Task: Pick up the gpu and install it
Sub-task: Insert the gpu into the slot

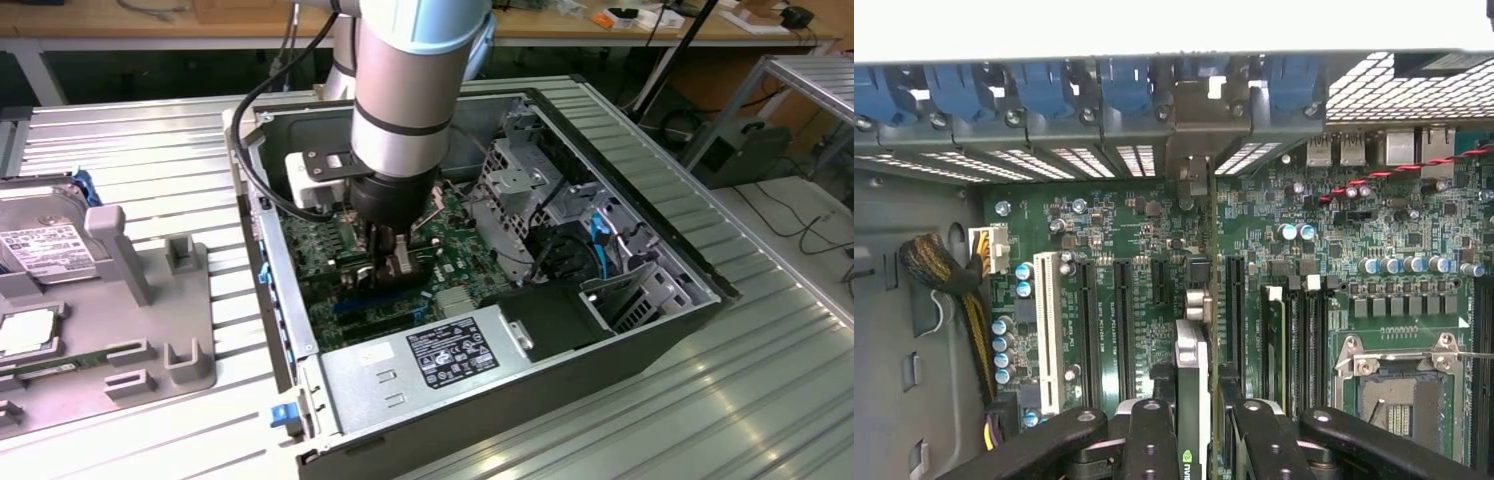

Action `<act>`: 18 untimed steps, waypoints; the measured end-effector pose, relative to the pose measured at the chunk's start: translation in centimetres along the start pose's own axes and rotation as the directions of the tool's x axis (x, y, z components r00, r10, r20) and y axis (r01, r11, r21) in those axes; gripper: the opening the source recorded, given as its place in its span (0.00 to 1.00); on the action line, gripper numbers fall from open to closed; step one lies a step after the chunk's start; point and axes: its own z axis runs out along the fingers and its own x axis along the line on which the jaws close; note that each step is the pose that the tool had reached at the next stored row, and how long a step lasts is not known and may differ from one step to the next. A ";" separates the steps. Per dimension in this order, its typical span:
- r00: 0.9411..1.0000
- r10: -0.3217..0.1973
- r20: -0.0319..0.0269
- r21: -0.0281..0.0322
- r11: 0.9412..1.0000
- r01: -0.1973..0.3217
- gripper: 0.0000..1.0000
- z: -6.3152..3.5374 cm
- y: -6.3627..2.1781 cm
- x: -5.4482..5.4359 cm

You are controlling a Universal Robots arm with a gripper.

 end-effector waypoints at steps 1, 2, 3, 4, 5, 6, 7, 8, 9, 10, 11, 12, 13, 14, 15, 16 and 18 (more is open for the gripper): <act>1.000 0.000 0.000 0.000 1.000 0.000 0.27 -0.01 0.05 0.0; 1.000 0.000 0.000 0.000 1.000 0.000 0.27 -0.02 0.10 -0.1; 1.000 0.000 0.000 0.001 1.000 0.000 0.27 -0.02 0.14 -0.1; 1.000 0.000 0.000 0.001 1.000 0.000 0.27 -0.01 0.21 -0.2; 1.000 0.000 0.000 0.002 1.000 0.000 0.27 0.00 0.24 -0.2; 1.000 0.000 0.000 0.002 1.000 0.000 0.27 0.00 0.27 -0.2; 1.000 0.000 0.000 0.002 1.000 0.000 0.27 0.02 0.28 -0.2; 1.000 0.000 0.000 0.003 1.000 0.000 0.27 0.06 0.31 -0.1; 1.000 0.000 0.000 0.002 1.000 0.000 0.27 0.11 0.33 -0.1; 1.000 0.000 0.000 0.003 1.000 0.000 0.27 0.19 0.33 -0.1; 1.000 0.000 0.000 0.003 1.000 0.000 0.27 0.29 0.33 -0.1; 1.000 0.000 -0.001 0.003 1.000 0.000 0.27 0.34 0.33 -0.1; 1.000 0.000 -0.001 0.002 1.000 0.000 0.27 0.38 0.33 -0.1; 1.000 0.000 -0.001 0.002 1.000 0.000 0.27 0.42 0.33 -0.1; 1.000 0.000 -0.001 0.003 1.000 0.000 0.27 0.46 0.33 -0.1; 1.000 0.000 0.000 0.003 1.000 0.000 0.27 0.47 0.33 -0.1; 1.000 0.000 0.000 0.003 1.000 0.000 0.27 0.47 0.33 -0.1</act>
